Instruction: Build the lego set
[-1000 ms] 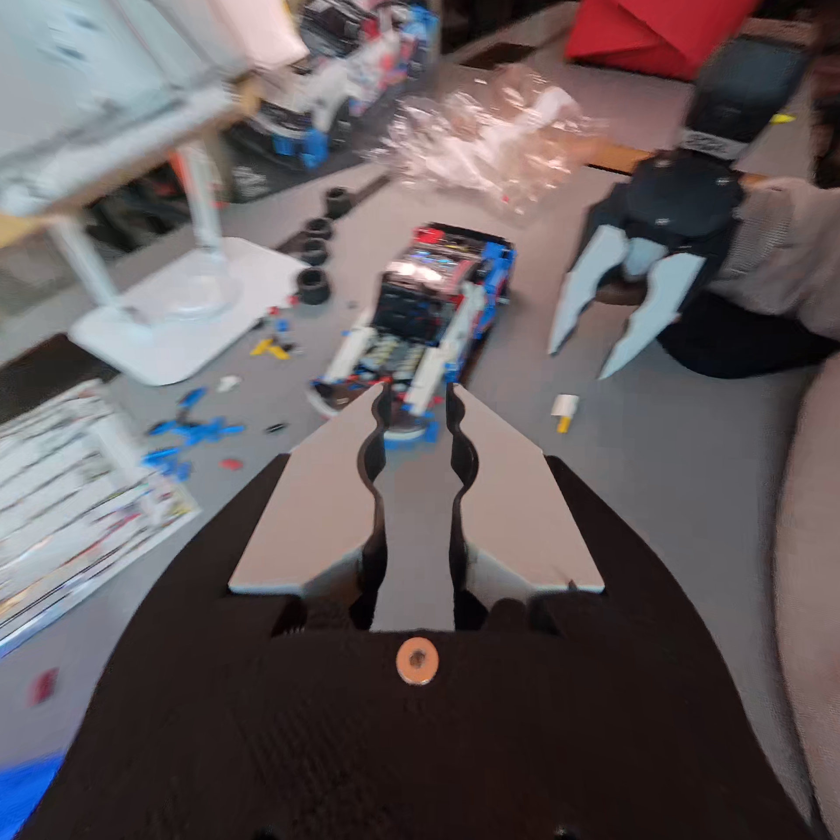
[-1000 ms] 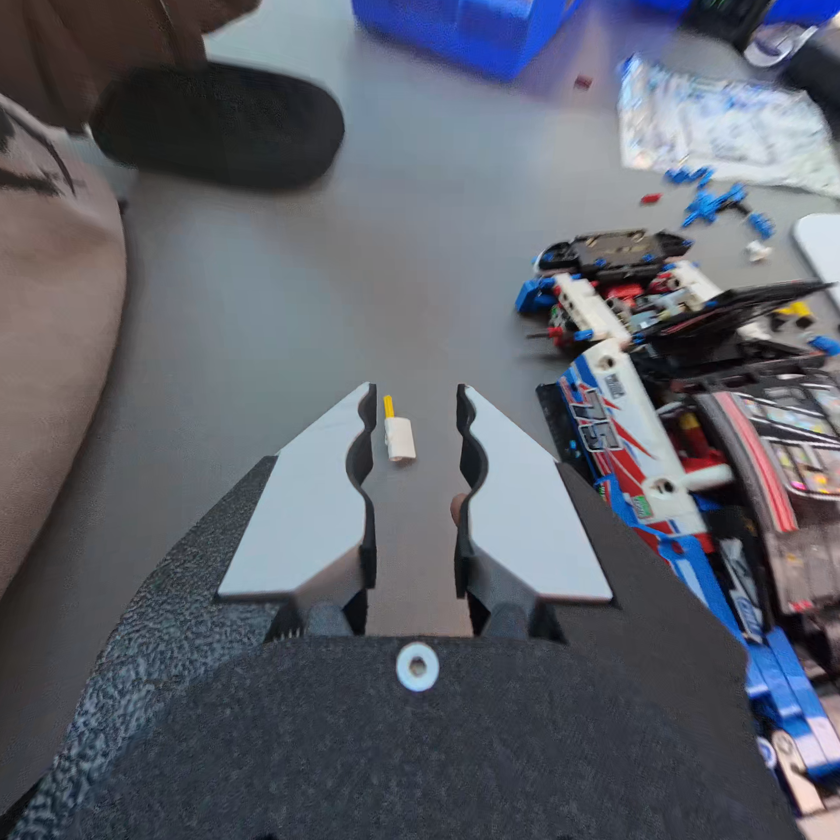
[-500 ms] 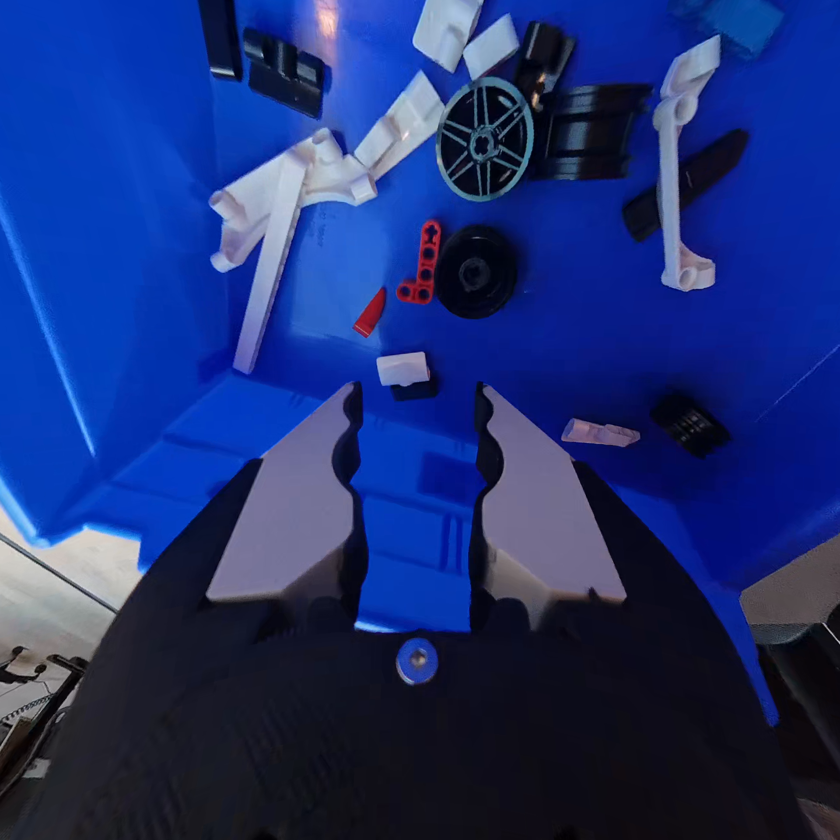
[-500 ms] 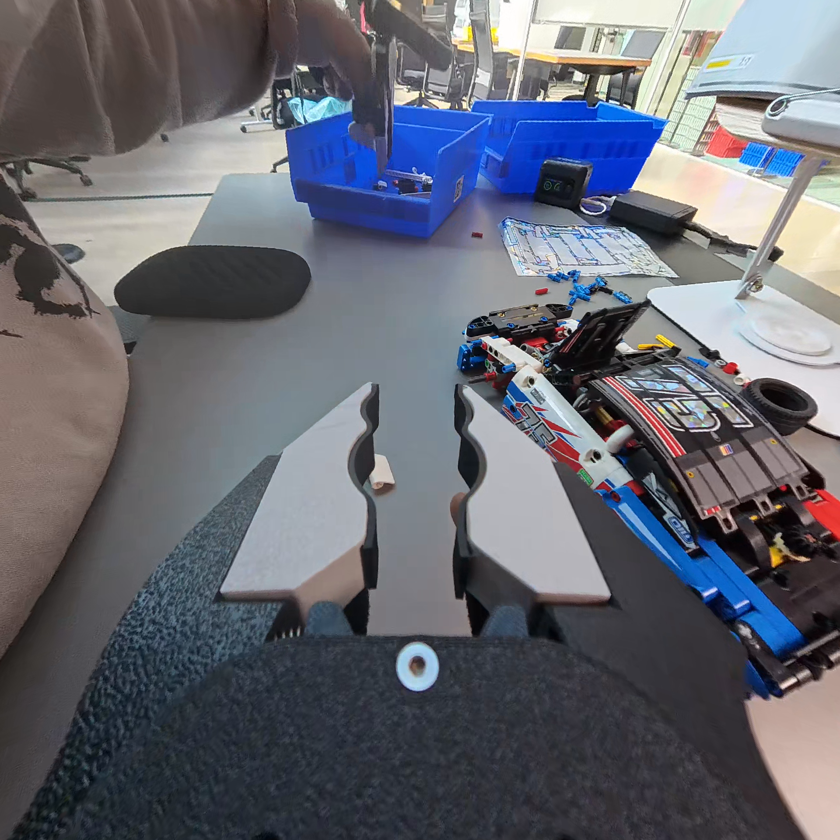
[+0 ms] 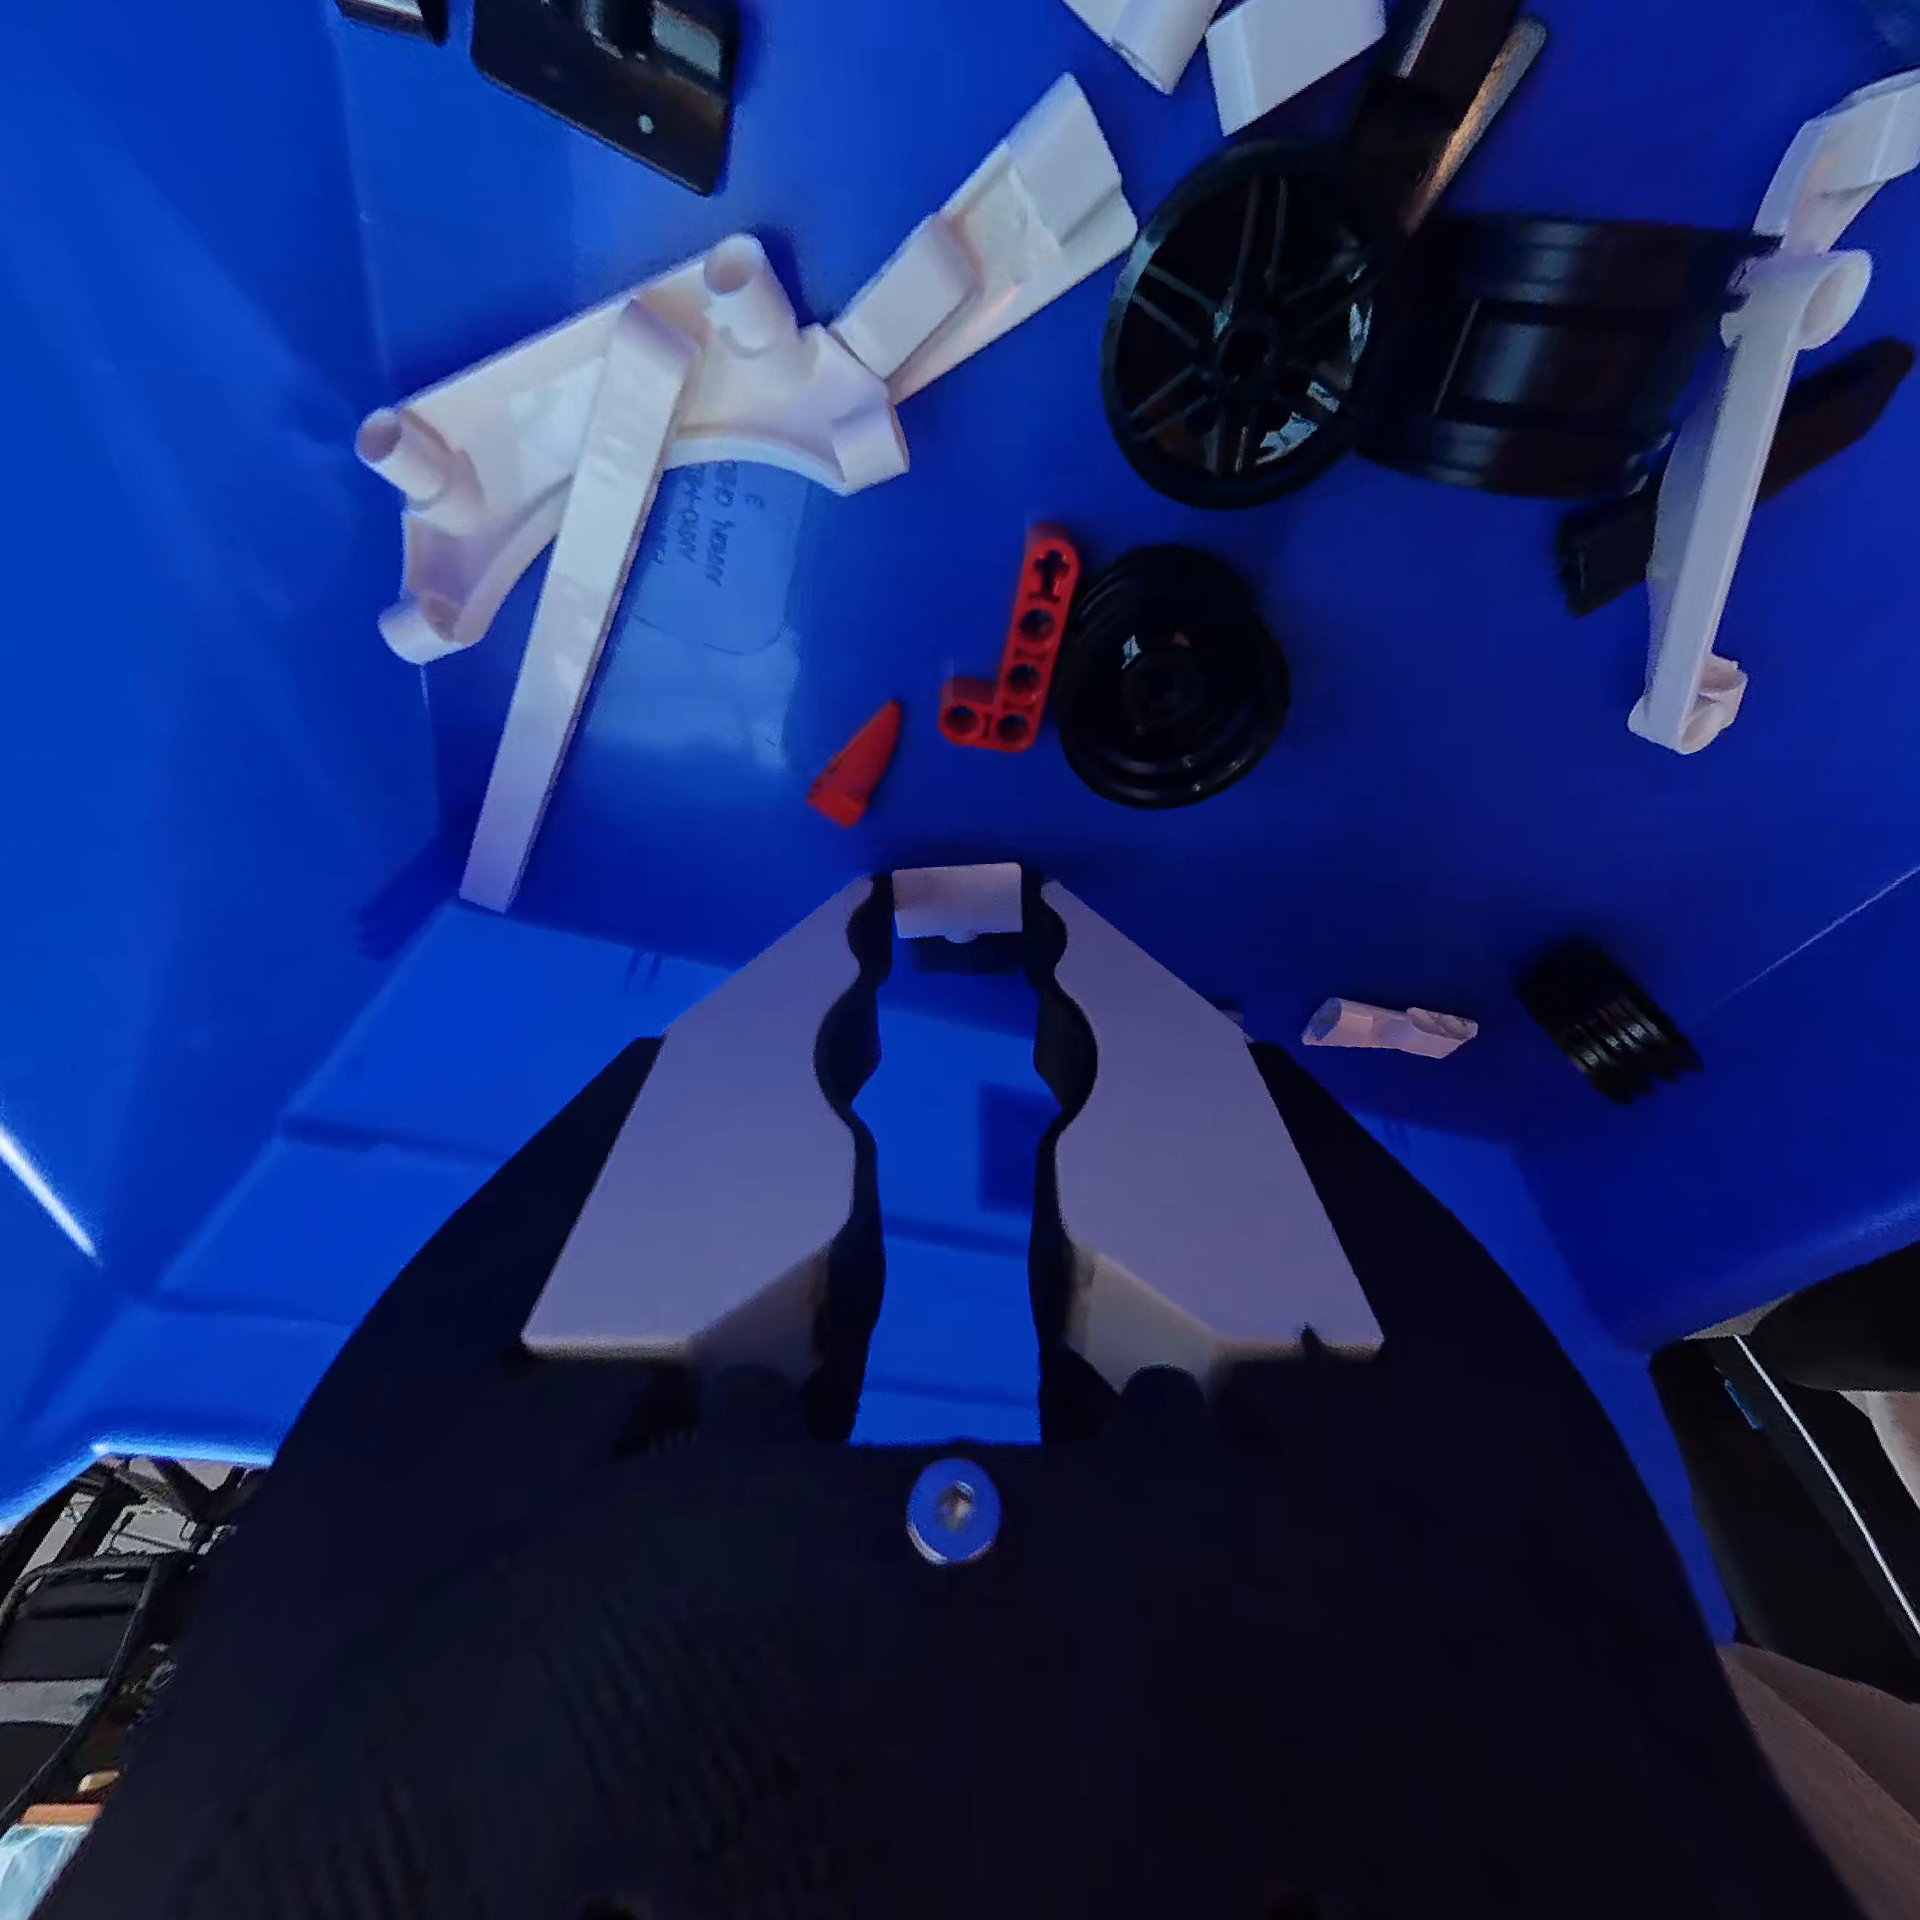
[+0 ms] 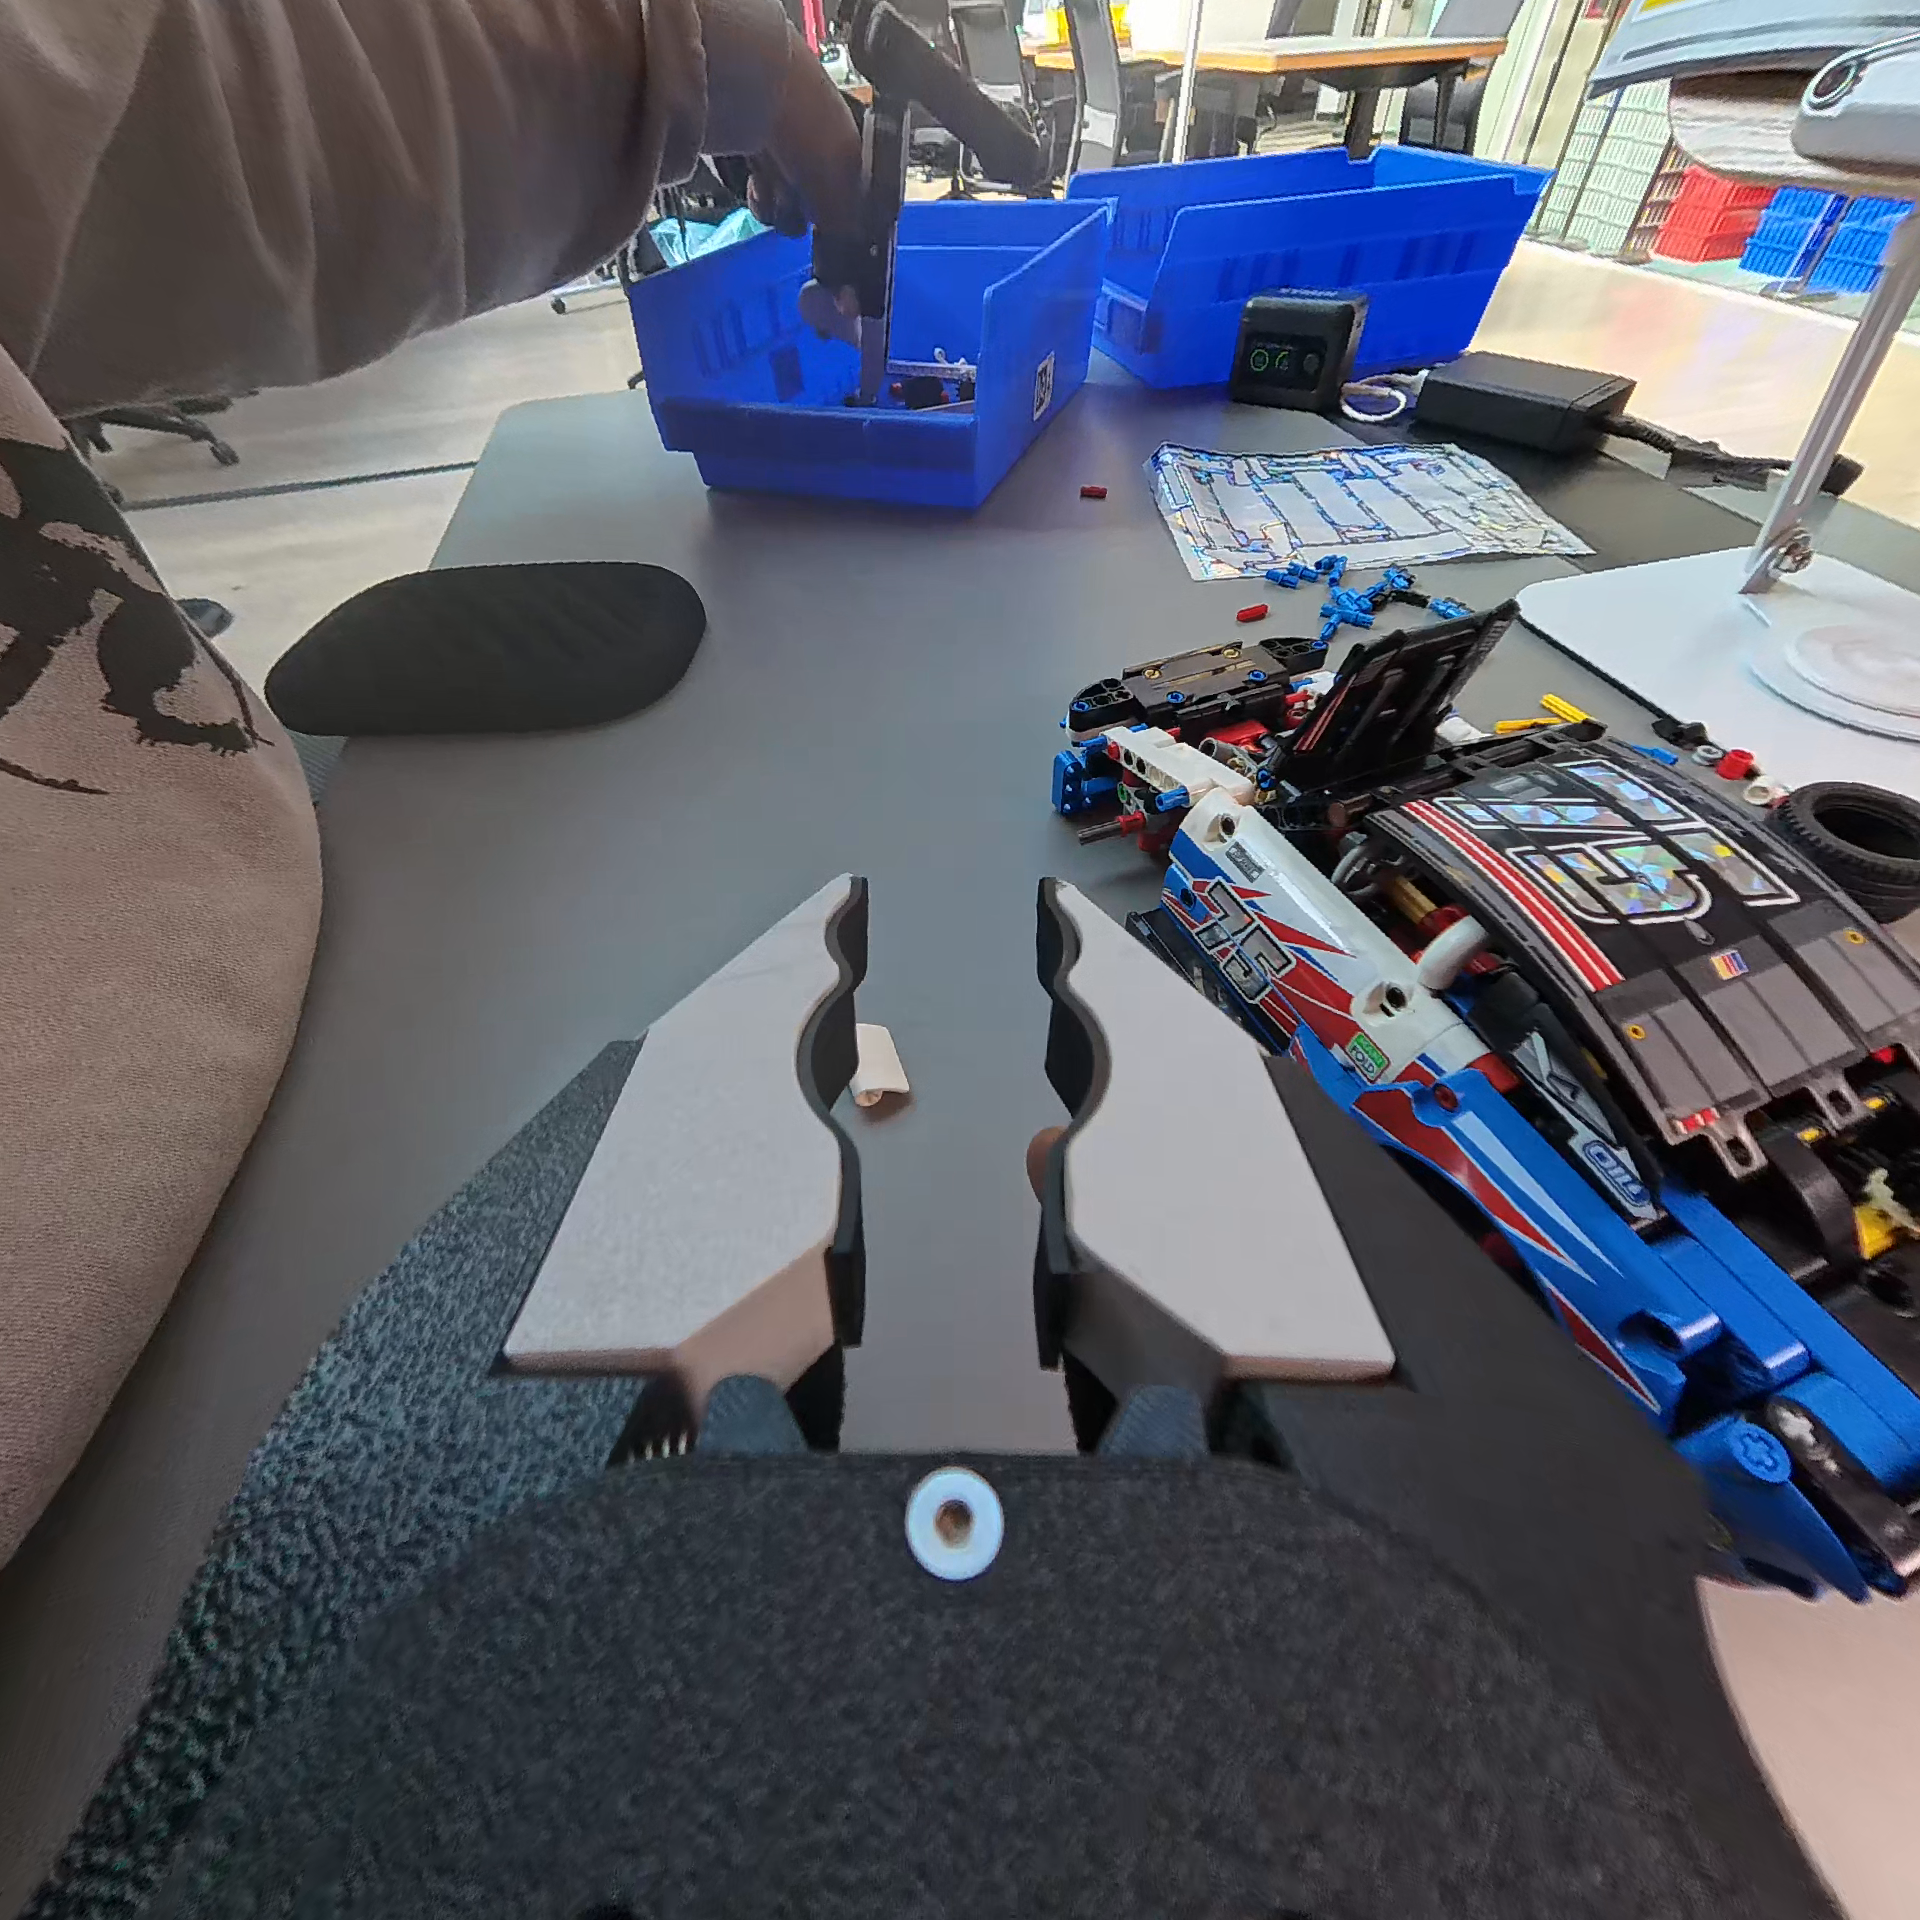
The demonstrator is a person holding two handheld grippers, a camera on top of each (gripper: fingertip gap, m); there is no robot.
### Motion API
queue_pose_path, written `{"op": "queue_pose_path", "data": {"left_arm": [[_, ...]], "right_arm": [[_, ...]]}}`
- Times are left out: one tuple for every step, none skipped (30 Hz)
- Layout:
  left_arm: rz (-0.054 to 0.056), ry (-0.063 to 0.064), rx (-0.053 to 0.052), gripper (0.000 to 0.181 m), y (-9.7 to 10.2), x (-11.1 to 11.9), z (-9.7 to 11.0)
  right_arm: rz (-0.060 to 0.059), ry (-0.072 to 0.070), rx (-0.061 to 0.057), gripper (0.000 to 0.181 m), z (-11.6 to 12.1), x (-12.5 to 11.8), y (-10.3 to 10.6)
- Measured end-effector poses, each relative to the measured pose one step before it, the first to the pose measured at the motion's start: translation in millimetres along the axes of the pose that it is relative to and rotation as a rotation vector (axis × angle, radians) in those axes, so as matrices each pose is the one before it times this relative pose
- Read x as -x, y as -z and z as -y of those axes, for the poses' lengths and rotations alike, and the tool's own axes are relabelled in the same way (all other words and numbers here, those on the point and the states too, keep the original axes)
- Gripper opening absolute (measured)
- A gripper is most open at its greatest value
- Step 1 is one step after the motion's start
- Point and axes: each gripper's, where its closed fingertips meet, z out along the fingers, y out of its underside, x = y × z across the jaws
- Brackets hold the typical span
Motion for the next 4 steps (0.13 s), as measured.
{"op": "queue_pose_path", "data": {"left_arm": [[-0.0015, -0.0024, 0.0016, 0.023, 0.0, -0.23, -0.25], [0.0003, -0.007, 0.0038, 0.023, -0.02, -0.52, -0.45], [0.0056, -0.0104, 0.0023, 0.023, 0.09, 0.03, -0.16], [0.0053, -0.0055, -0.0008, 0.023, 0.14, -0.12, 0.08]], "right_arm": [[-0.0003, 0.0007, 0.002, 0.031, -0.54, -0.13, -0.03], [-0.0008, 0.0017, 0.002, 0.031, -0.36, 0.05, 0.03], [-0.0024, 0.0025, 0.0024, 0.031, -0.25, -0.19, 0.21], [-0.0026, 0.0028, 0.0016, 0.031, -0.14, -0.25, 0.15]]}}
